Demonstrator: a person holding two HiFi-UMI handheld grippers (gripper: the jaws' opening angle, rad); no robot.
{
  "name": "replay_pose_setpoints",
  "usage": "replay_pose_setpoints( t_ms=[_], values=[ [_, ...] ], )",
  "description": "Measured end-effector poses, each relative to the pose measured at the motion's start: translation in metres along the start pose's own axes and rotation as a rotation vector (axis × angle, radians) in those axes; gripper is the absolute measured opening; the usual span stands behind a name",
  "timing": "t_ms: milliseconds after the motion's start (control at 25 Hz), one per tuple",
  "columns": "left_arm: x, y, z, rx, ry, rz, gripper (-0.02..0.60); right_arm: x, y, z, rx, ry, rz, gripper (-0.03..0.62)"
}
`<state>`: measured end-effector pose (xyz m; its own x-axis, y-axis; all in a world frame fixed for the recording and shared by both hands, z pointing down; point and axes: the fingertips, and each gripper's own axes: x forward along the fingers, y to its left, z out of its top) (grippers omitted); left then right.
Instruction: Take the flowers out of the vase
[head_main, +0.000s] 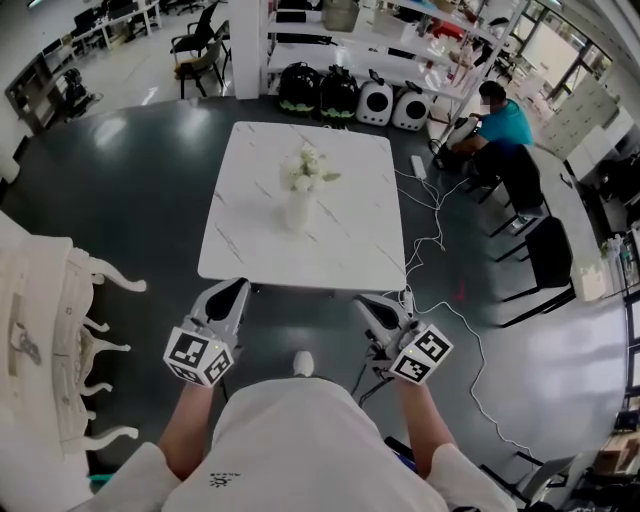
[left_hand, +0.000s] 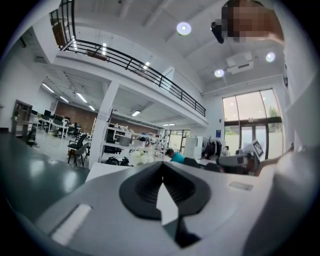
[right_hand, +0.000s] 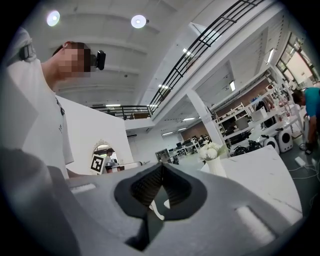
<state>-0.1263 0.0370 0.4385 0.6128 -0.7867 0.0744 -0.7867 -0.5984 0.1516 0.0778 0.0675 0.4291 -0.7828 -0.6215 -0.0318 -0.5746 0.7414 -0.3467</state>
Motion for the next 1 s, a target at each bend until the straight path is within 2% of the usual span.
replay_pose_setpoints(
  t_ms=[240, 560, 1000],
  values=[
    [0.046, -0.003, 0.002, 0.002, 0.001, 0.028, -0.011, -0.001, -0.049, 0.011, 0.016, 0.006, 0.017, 0.002],
    [0.082, -0.002, -0.003, -0.001, 0.007, 0.065, -0.011, 0.0, -0.09, 0.016, 0.033, 0.007, 0.039, 0.002],
    [0.089, -0.001, -0.009, -0.005, 0.02, 0.069, -0.011, 0.001, -0.1, 0.012, 0.045, 0.008, 0.041, 0.002]
  ],
)
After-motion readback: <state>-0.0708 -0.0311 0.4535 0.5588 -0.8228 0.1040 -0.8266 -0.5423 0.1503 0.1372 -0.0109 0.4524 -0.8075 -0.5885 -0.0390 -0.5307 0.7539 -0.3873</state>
